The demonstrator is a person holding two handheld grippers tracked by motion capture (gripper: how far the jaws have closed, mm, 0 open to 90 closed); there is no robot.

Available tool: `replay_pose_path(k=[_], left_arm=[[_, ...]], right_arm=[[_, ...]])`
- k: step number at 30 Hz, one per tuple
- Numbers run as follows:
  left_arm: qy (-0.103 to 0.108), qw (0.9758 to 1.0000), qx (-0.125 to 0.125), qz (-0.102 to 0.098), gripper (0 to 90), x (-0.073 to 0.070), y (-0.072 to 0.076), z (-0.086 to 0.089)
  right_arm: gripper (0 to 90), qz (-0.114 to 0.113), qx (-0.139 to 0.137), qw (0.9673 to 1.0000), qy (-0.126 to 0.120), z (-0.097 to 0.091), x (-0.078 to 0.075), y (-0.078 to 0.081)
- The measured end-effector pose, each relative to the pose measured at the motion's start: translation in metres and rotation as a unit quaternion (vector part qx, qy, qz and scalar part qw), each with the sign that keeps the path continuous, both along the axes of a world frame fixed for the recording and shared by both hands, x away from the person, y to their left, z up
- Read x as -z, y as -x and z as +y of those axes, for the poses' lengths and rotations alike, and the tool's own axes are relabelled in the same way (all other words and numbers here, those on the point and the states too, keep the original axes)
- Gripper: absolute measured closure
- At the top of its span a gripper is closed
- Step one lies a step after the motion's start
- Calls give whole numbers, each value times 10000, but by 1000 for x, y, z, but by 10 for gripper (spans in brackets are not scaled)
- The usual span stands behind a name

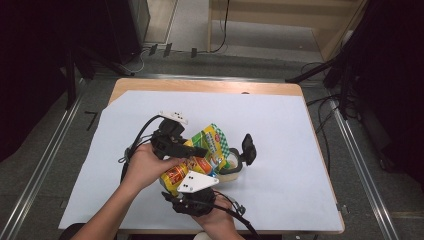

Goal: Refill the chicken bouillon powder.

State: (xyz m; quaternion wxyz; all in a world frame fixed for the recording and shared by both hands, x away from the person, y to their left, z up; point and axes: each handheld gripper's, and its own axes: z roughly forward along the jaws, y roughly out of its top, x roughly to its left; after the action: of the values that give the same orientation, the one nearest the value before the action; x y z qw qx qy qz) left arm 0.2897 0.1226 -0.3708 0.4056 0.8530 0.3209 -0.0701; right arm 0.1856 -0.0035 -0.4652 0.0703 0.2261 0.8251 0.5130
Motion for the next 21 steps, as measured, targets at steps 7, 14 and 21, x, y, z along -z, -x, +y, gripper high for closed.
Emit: replay_pose_path(k=[7, 14, 21], left_arm=[[-175, 9998, -50, 106, 708, -9, -6, -7], [-331, 9990, -30, 298, 709, -18, -18, -18], [-281, 9987, -83, 425, 718, -14, -23, -18]], right_arm=[[585, 141, -6, 9997, -215, -3, -5, -5], [586, 295, 55, 9984, -485, -9, -14, -12], [578, 422, 45, 9979, -486, -11, -15, -16]])
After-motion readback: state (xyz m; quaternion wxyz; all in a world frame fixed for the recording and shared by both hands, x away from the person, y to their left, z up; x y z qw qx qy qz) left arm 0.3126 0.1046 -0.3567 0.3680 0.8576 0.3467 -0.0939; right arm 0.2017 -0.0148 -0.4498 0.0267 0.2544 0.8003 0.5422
